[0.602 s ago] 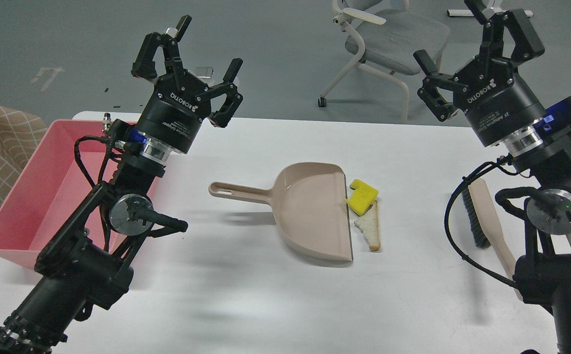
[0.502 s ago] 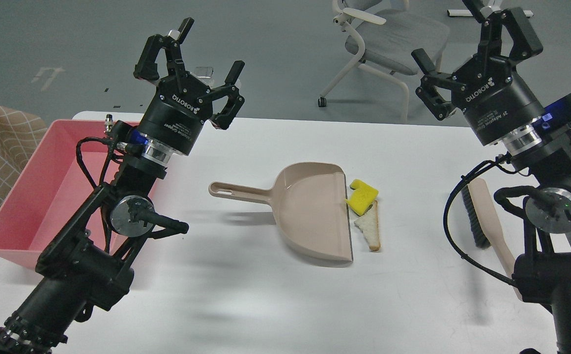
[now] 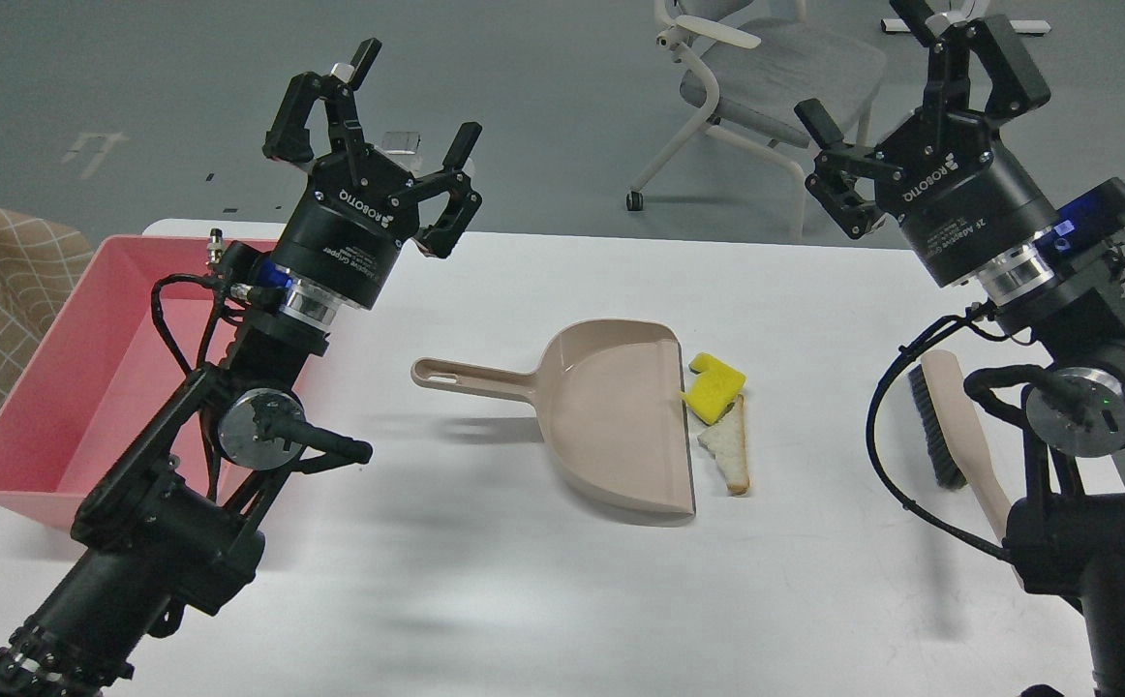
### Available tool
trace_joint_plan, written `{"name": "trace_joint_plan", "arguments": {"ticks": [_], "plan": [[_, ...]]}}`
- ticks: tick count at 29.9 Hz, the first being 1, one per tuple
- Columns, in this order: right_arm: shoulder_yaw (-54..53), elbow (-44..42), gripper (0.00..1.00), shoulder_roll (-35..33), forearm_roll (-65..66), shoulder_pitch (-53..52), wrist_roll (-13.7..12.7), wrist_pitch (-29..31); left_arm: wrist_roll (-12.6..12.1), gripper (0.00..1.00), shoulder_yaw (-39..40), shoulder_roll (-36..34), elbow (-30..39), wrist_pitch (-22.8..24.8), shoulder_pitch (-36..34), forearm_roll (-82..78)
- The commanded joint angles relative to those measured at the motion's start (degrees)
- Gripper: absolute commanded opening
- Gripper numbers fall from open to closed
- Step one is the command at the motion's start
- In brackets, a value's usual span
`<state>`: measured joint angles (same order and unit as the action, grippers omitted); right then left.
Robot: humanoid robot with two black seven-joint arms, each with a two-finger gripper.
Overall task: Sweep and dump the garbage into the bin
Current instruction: 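Lower the left gripper toward the beige dustpan handle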
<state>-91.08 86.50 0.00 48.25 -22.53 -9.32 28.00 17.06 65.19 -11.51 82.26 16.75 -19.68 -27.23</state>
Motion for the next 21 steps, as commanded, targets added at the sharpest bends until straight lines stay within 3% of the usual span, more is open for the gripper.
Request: {"name": "trace_joint_plan", "arguments": {"ticks": [1, 21], "plan": [[0.11, 0.07, 1.00, 0.00, 0.00, -0.06, -0.08, 0.00, 0.08, 0.98, 0.38, -0.44, 0.09, 0.12, 0.08, -0.01], [0.20, 0.07, 1.00, 0.00, 0.00, 0.38, -0.17, 0.00, -0.19, 0.98, 0.29, -0.09, 0.09, 1.18, 0.34, 0.07]]}}
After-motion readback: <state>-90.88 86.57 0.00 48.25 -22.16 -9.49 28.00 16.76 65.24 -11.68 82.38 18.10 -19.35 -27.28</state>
